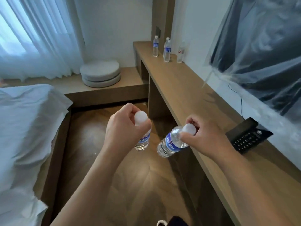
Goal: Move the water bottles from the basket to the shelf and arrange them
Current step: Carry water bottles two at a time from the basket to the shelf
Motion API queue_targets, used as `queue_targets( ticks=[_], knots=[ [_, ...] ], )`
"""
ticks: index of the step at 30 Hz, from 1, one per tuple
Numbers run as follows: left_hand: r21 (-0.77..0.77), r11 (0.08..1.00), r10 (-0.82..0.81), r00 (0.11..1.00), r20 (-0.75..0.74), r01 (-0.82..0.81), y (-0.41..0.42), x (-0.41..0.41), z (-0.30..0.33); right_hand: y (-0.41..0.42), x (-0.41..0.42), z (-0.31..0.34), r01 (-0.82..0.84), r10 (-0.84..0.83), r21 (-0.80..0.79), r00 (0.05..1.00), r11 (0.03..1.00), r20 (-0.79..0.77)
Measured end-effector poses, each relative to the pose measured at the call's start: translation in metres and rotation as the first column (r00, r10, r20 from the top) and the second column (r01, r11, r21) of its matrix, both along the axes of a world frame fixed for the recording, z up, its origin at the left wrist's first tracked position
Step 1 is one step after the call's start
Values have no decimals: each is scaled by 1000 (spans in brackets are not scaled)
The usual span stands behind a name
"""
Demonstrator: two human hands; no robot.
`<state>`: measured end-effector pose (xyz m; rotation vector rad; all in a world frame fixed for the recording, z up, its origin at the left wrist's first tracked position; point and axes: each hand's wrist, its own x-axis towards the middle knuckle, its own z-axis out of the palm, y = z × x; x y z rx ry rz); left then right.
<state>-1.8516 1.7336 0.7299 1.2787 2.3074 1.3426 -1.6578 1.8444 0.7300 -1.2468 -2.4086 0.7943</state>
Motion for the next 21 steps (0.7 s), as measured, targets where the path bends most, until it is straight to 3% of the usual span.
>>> queue_targets(
  ticks=[4,9,15,21],
  knots=[
    [-7,1000,3,999,54,-3,97,-58,-15,99,-57,-19,48,-47,25,998,999,-36],
    [-42,999,10,999,51,-8,207,-129,-12,220,-138,-24,-8,9,-20,1000,1000,27],
    [37,995,88,996,23,-89,316,-225,3,348,-238,-9,-41,41,15,999,999,-12],
    [-77,996,49,998,36,-46,433,-326,-31,468,-338,-37,39,-42,-54,998,998,-45]
  ],
)
